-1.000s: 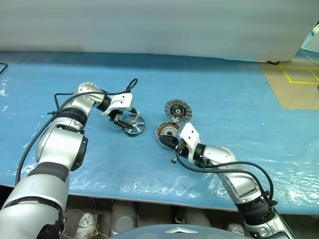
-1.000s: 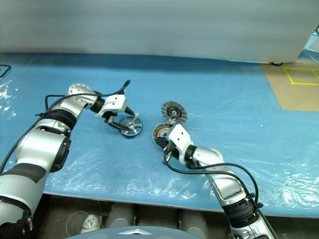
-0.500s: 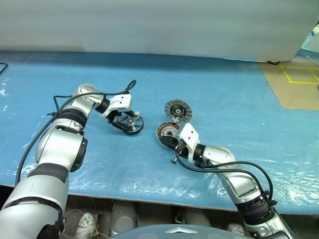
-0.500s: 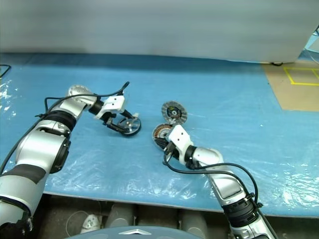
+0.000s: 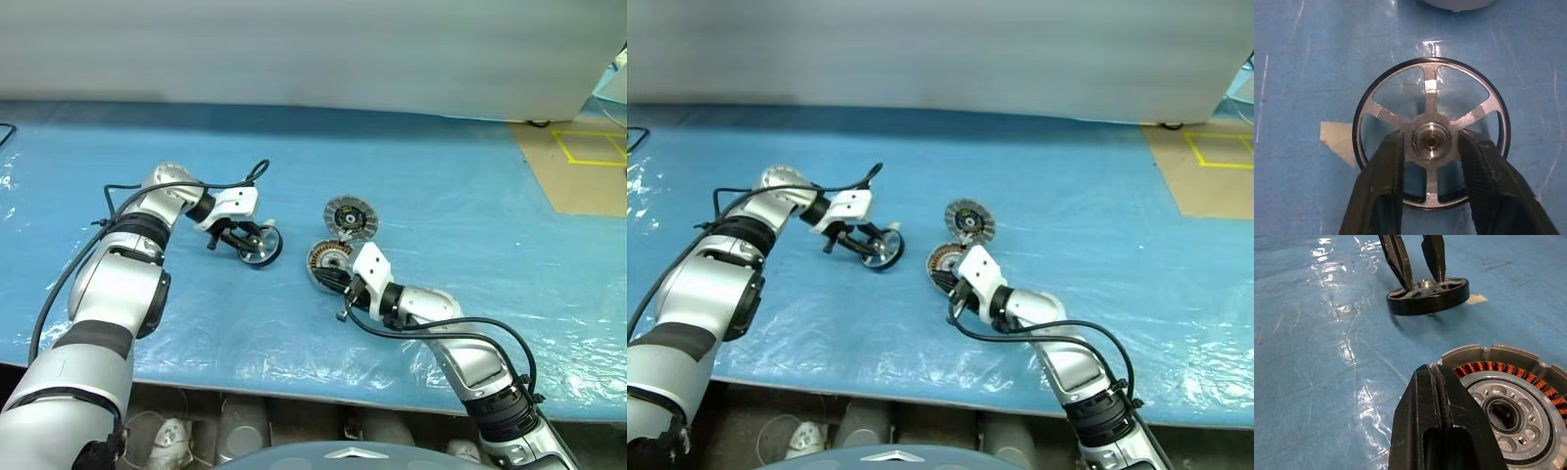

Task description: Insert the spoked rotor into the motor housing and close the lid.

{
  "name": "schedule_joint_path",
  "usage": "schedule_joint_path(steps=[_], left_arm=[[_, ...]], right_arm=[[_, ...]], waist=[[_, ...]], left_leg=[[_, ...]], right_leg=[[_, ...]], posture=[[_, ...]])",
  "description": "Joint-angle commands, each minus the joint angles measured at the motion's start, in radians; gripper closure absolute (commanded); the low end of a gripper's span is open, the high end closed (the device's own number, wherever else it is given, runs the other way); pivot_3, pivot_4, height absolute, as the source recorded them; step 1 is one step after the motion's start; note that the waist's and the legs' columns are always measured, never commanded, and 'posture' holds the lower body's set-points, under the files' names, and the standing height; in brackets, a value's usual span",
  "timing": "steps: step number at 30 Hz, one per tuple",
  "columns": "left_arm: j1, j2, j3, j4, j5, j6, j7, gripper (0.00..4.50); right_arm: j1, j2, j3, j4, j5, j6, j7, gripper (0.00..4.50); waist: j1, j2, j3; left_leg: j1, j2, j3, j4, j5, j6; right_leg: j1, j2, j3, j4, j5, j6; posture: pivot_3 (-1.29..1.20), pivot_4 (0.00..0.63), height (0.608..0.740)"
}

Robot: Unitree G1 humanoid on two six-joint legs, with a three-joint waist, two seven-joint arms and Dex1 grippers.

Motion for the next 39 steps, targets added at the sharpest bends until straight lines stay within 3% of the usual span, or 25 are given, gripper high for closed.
schedule_joint_path(steps=[1,11,17,25,39], left_arm=[[-0.004,0.009,-0.008,-0.017,0.010,-0.020,0.021,3.19],[-0.023,-0.026,0.100,-0.052,-0.156,0.090,-0.113,3.19],[-0.029,-0.026,0.043,-0.165,-0.337,0.224,-0.118,3.19],[0.048,-0.083,0.005,-0.344,-0.537,0.417,-0.118,3.19],[0.137,-0.157,0.055,-0.371,-0.492,0.376,-0.078,3.19]], right_arm=[[-0.011,0.008,-0.025,-0.034,0.021,-0.010,-0.005,4.50],[0.025,-0.072,-0.187,-0.146,0.124,0.060,0.006,4.50],[0.092,-0.151,-0.267,-0.188,0.150,0.085,0.015,4.50],[0.132,-0.178,-0.265,-0.178,0.121,0.074,0.007,4.50],[0.141,-0.175,-0.262,-0.176,0.119,0.066,-0.012,4.50]], waist=[[0.000,0.000,0.000],[0.002,-0.001,0.001],[0.006,-0.001,0.001],[0.002,-0.001,0.001],[0.002,-0.001,0.001]], left_leg=[[0.000,0.000,0.000,0.000,0.000,0.000],[0.000,0.000,0.000,-0.001,0.000,0.000],[0.000,0.000,0.000,-0.001,0.000,0.000],[-0.001,-0.001,0.000,-0.001,0.000,0.000],[-0.001,-0.001,0.000,0.000,0.000,0.000]], right_leg=[[0.000,0.000,0.000,0.000,0.000,0.000],[0.000,0.000,0.000,0.000,0.000,0.000],[0.000,0.000,0.000,-0.001,0.000,0.000],[0.000,0.000,0.000,-0.001,0.000,0.000],[0.000,0.000,0.000,-0.001,0.000,0.000]], posture=[[0.00,0.150,0.740],[0.00,0.150,0.740],[0.00,0.150,0.740],[0.00,0.150,0.740],[0.00,0.150,0.740]])
